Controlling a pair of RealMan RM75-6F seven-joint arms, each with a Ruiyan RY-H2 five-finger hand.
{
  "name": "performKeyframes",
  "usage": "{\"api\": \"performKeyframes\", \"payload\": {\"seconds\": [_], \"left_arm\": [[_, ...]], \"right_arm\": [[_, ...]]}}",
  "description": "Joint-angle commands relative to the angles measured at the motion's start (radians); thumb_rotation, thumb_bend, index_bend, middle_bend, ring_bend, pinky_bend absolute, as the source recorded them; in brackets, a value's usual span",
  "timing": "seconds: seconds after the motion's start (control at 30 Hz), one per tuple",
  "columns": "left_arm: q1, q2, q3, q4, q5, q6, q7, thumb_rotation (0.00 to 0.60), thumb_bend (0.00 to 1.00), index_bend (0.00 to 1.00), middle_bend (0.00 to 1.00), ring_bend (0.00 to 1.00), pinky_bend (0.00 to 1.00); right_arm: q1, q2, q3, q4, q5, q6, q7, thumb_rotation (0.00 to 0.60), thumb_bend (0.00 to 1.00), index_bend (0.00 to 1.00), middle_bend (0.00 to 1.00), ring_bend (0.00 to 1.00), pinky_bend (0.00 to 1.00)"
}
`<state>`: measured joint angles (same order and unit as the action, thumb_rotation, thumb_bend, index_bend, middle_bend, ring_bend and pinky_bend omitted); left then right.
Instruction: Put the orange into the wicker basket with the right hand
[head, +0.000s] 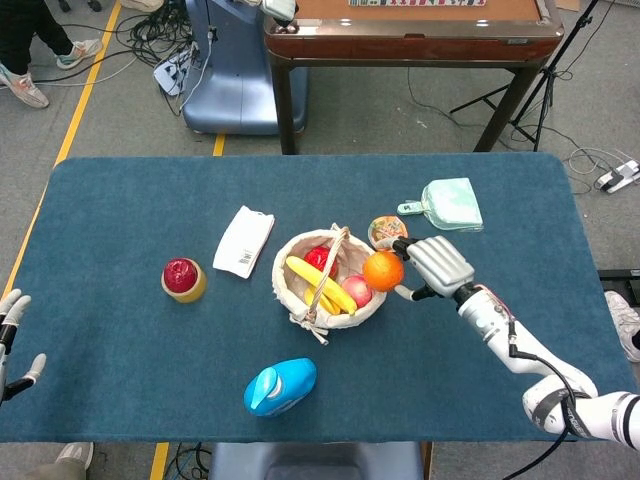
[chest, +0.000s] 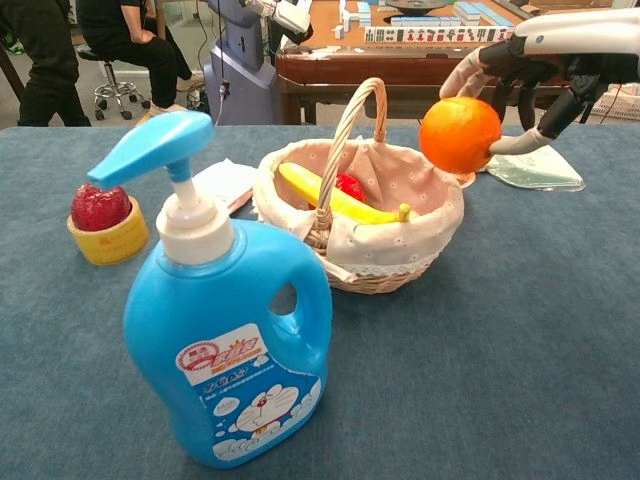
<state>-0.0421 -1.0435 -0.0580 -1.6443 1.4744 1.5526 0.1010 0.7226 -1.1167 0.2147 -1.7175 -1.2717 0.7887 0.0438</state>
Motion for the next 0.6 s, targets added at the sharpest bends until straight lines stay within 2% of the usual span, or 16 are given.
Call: {"api": "performKeyframes", "payload": {"seconds": [0.03, 0.17, 0.33, 0.47, 0.6], "left_arm": [[0.001, 0.000, 0.000, 0.001, 0.002, 0.002, -0.006, 0.600, 0.33, 0.10, 0.03, 0.00, 0.07], [0.001, 0.002, 0.002, 0.004, 0.006, 0.001, -0.015, 0.600, 0.33, 0.10, 0.03, 0.00, 0.07], [0.001, 0.004, 0.000, 0.006, 0.006, 0.000, -0.023, 0.600, 0.33, 0.10, 0.03, 0.00, 0.07], [-0.003, 0.006, -0.004, 0.008, 0.004, -0.003, -0.026, 0.600, 0.33, 0.10, 0.02, 0.00, 0.07], [-0.012, 0.007, -0.008, 0.008, 0.002, -0.015, -0.024, 0.600, 0.33, 0.10, 0.02, 0.00, 0.07]], "right_arm": [[0.004, -0.011, -0.004, -0.001, -0.007, 0.003, 0.007, 0.600, 0.37, 0.11, 0.16, 0.33, 0.51], [0.009, -0.020, -0.011, 0.002, -0.013, 0.004, 0.008, 0.600, 0.37, 0.01, 0.09, 0.28, 0.51], [-0.003, 0.005, -0.017, -0.016, -0.035, 0.031, 0.014, 0.600, 0.37, 0.00, 0.07, 0.27, 0.51], [-0.050, 0.062, -0.035, -0.039, -0.053, 0.099, -0.012, 0.600, 0.37, 0.00, 0.08, 0.27, 0.51], [-0.134, 0.099, -0.066, -0.036, -0.087, 0.231, -0.075, 0.600, 0.37, 0.00, 0.10, 0.27, 0.51]]}}
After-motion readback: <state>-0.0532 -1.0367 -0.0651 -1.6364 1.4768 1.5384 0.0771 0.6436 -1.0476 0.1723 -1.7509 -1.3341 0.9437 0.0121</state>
